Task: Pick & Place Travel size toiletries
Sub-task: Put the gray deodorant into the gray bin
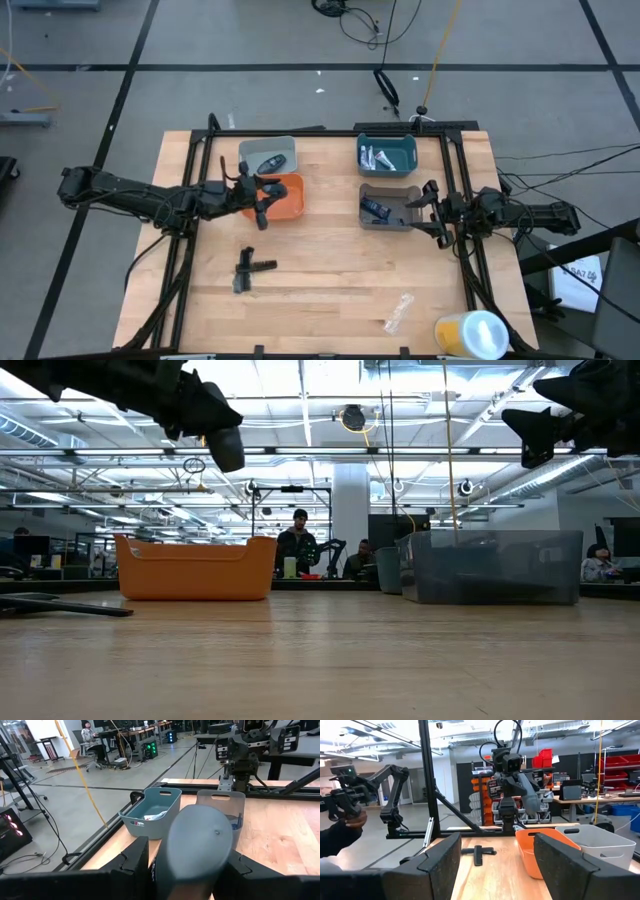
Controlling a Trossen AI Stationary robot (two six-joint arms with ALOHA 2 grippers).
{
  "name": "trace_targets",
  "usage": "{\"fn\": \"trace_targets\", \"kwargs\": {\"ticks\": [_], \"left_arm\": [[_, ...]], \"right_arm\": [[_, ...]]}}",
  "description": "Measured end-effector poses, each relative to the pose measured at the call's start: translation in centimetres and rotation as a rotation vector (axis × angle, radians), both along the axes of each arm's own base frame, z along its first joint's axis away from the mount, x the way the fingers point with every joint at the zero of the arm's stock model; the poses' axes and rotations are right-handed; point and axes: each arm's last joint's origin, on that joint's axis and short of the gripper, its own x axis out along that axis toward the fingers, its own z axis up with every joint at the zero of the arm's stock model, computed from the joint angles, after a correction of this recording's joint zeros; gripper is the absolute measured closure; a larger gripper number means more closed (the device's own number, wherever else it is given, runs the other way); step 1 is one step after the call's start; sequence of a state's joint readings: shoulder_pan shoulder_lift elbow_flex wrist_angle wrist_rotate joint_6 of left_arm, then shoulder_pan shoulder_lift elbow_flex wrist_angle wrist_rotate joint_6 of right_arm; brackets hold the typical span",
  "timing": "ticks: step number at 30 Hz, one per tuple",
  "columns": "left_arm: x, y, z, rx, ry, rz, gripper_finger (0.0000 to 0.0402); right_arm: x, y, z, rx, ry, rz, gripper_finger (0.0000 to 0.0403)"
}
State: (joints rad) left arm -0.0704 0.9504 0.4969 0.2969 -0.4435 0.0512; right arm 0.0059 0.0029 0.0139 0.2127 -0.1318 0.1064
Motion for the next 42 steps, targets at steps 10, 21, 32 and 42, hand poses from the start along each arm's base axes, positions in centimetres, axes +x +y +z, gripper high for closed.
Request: {"fn": "trace_targets", "kwargs": {"ticks": [10, 21, 32, 42], "left_arm": [[-0.1, 0.8, -0.1, 0.024, 0.014, 0.110, 0.0259], [-1.1, 6.8, -1.1, -0.102, 0.059, 0.324, 0.0259], [-1.3, 12.9, -2.9, -0.294, 0.324, 0.391, 0.0259], [-0.7, 14.6, -6.1, -0.303, 0.476, 0.542, 0.0258]], "right_arm": [[0.0, 0.0, 0.0, 0.006, 0.001, 0.001, 0.0165], [0.0, -0.1, 0.0, 0.016, 0.002, -0.033, 0.0165], [0.0, -0.2, -0.1, 0.002, 0.006, -0.081, 0.0165], [0.1, -0.2, -0.2, 0.020, 0.021, -0.077, 0.0165]]}}
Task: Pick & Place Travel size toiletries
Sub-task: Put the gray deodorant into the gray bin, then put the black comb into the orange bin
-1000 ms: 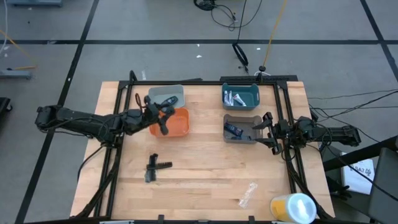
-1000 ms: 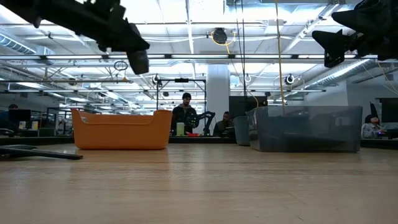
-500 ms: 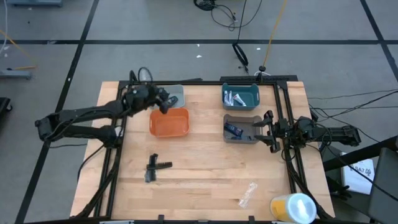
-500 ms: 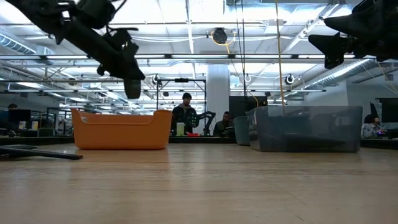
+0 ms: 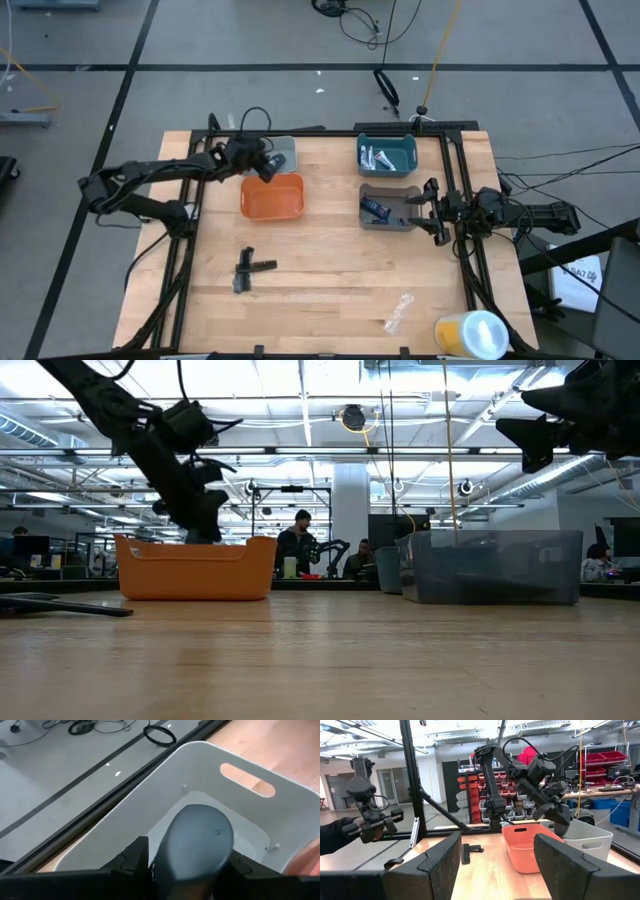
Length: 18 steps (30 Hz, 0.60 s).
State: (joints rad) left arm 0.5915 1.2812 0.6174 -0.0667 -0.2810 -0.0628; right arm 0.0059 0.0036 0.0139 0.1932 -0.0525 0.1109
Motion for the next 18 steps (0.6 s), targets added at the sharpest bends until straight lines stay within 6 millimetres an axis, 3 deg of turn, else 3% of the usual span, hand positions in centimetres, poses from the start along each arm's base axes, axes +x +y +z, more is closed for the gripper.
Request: {"fn": "trace_targets", "kwargs": {"ticks": [9, 18], "left_arm": [[0.2, 0.0, -0.1, 0.003, 0.002, -0.007, 0.0126], [0.1, -0.7, 1.1, 0.072, 0.011, -0.079, 0.0082]], "right_arm": [[0.0, 0.0, 0.0, 0.005, 0.004, 0.001, 0.0165], [0.0, 0.0, 0.0, 0.008, 0.005, 0.002, 0.0165]]}}
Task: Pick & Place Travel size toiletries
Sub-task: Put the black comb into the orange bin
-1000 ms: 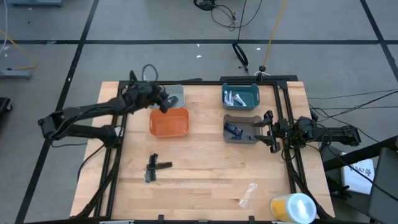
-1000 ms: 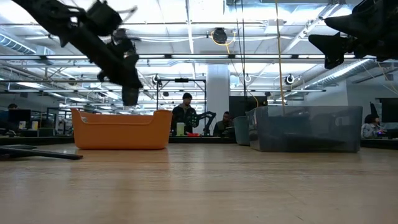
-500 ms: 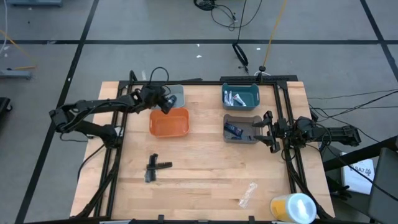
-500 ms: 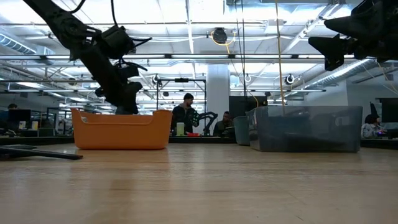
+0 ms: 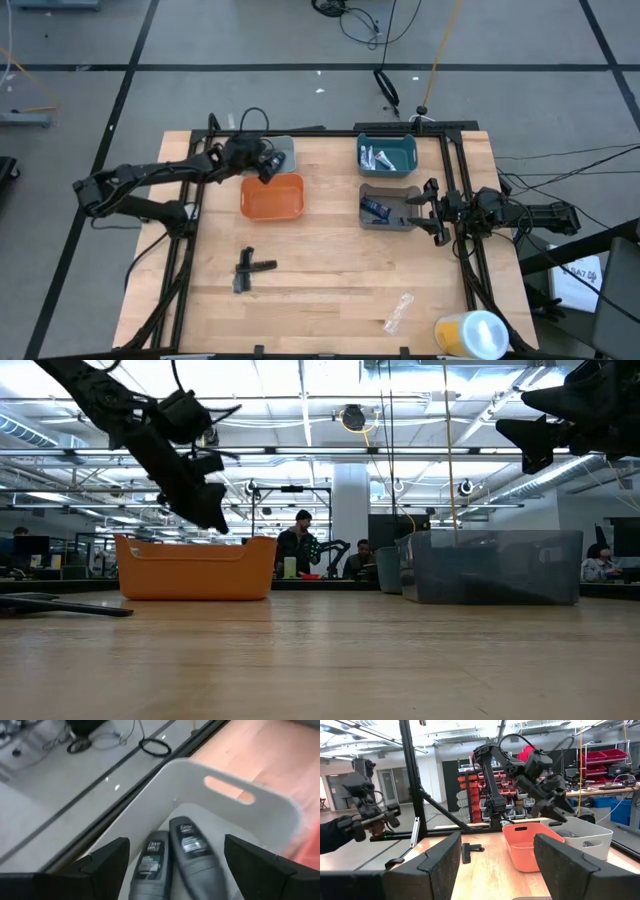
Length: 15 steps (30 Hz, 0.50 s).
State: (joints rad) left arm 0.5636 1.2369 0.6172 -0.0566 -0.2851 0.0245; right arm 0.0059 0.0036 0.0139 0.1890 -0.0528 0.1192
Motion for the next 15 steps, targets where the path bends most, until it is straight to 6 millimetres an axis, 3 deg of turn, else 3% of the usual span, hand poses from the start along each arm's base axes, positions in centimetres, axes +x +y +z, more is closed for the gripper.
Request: {"fn": "trace_targets", "kwargs": {"ticks": [6, 15], "left_arm": [[-0.3, -3.0, 2.8, 0.028, -0.102, -0.126, 0.0081], [0.6, -11.7, 7.5, -0.180, 0.041, -0.401, 0.0080]], "right_arm": [[0.0, 0.0, 0.0, 0.000, 0.000, 0.000, 0.0165], [0.0, 0.0, 0.0, -0.005, 0.000, -0.004, 0.0165]]}}
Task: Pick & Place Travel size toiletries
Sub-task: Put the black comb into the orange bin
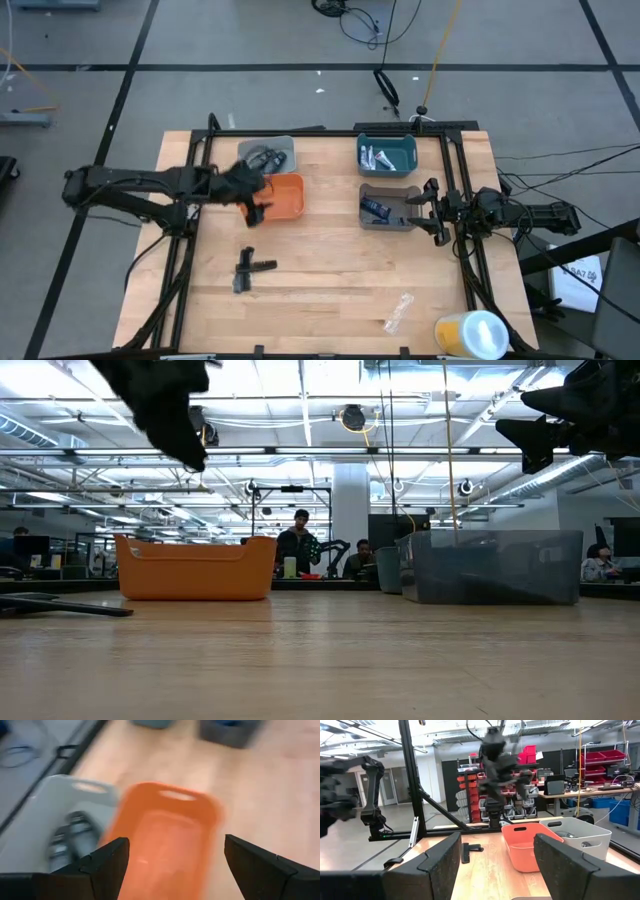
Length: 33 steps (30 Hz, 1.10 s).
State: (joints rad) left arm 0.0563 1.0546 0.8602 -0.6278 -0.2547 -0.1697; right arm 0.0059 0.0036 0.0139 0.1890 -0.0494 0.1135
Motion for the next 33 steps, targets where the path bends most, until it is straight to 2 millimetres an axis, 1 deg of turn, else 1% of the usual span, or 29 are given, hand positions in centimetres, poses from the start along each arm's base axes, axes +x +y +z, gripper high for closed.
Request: {"fn": "trace_targets", "kwargs": {"ticks": [2, 4, 6, 9, 13, 16, 18, 22, 28, 33], "left_arm": [[0.6, -2.0, 0.5, -0.032, 0.041, -0.064, 0.0080], [0.8, -4.1, 0.4, -0.054, 0.110, -0.123, 0.0080], [1.4, -6.1, 0.2, -0.084, 0.116, -0.143, 0.0080], [1.4, -8.8, -1.6, -0.122, 0.226, -0.145, 0.0080], [1.2, -11.4, -4.3, -0.149, 0.416, -0.150, 0.0080], [1.3, -12.5, -6.1, -0.188, 0.543, -0.128, 0.0080], [1.6, -13.1, -7.0, -0.217, 0.587, -0.134, 0.0080], [2.2, -13.8, -8.2, -0.226, 0.616, -0.168, 0.0080], [3.0, -14.3, -9.7, -0.220, 0.636, -0.175, 0.0080], [3.4, -14.5, -11.1, -0.201, 0.685, -0.172, 0.0080]], "right_arm": [[0.0, 0.0, 0.0, 0.000, 0.000, 0.000, 0.0165], [0.0, 0.0, 0.0, 0.005, 0.000, 0.001, 0.0165], [0.0, 0.0, 0.0, 0.005, 0.000, 0.003, 0.0165], [0.0, 0.0, 0.0, 0.015, 0.002, 0.005, 0.0165], [0.0, 0.0, 0.0, 0.031, 0.002, 0.008, 0.0165], [0.0, 0.0, 0.0, 0.031, 0.001, 0.009, 0.0165], [0.0, 0.0, 0.0, 0.031, 0.002, 0.009, 0.0165], [0.0, 0.0, 0.0, 0.031, 0.001, 0.009, 0.0165], [0.0, 0.0, 0.0, 0.031, 0.002, 0.009, 0.0165], [0.0, 0.0, 0.0, 0.031, 0.001, 0.009, 0.0165]]}}
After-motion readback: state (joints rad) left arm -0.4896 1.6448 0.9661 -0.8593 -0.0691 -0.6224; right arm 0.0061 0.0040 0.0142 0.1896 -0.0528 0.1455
